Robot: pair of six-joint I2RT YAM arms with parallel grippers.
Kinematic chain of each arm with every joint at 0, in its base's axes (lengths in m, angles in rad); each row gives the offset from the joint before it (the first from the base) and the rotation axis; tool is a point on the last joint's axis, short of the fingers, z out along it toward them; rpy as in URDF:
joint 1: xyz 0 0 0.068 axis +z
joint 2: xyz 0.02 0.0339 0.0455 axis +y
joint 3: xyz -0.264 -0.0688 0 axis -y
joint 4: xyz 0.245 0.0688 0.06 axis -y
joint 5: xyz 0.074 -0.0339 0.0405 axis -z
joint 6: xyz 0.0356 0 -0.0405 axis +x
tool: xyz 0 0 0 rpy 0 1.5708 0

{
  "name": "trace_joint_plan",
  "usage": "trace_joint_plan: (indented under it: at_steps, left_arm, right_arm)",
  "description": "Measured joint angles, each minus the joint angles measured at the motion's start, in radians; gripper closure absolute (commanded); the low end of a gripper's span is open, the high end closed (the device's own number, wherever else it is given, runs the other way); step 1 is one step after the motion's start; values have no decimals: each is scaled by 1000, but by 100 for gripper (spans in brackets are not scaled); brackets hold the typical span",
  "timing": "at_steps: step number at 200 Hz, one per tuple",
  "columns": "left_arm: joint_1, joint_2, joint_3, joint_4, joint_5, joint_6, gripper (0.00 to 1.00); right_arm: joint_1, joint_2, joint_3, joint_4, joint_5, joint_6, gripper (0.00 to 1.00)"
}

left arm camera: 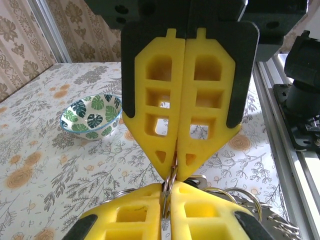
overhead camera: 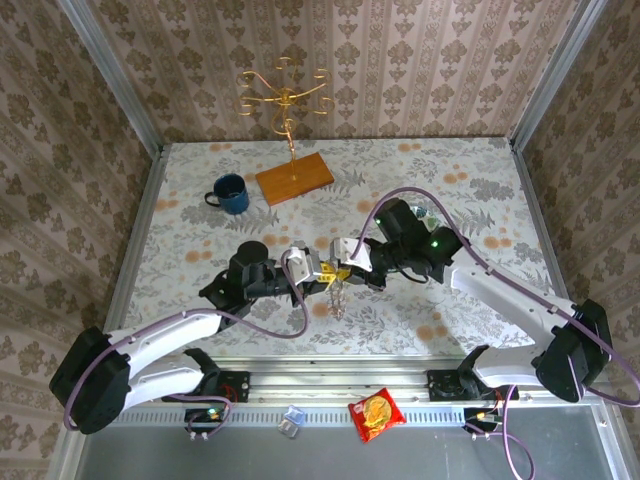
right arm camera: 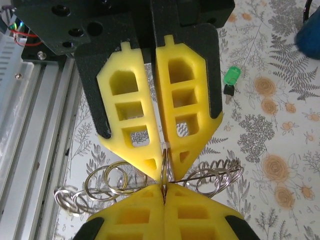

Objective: Put the keys on the keyring

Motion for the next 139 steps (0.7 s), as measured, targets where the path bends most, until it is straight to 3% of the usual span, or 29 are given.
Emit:
trace_joint_plan:
  at_steps: [37, 57, 74, 139]
  left_arm:
    - [-1, 0, 8, -35, 5, 27, 100]
    - [-1, 0, 8, -37, 7, 27, 100]
    - [-1, -2, 8, -40, -2, 26, 100]
    - [0, -8, -12, 6, -2, 22, 100]
  right_arm:
    - [19, 15, 31, -45, 49, -34, 100]
    - [19, 13, 29, -36, 49, -29, 79]
    - [13, -17, -7, 14, 32, -3, 72]
    - [-46, -112, -143, 169, -13, 103, 74]
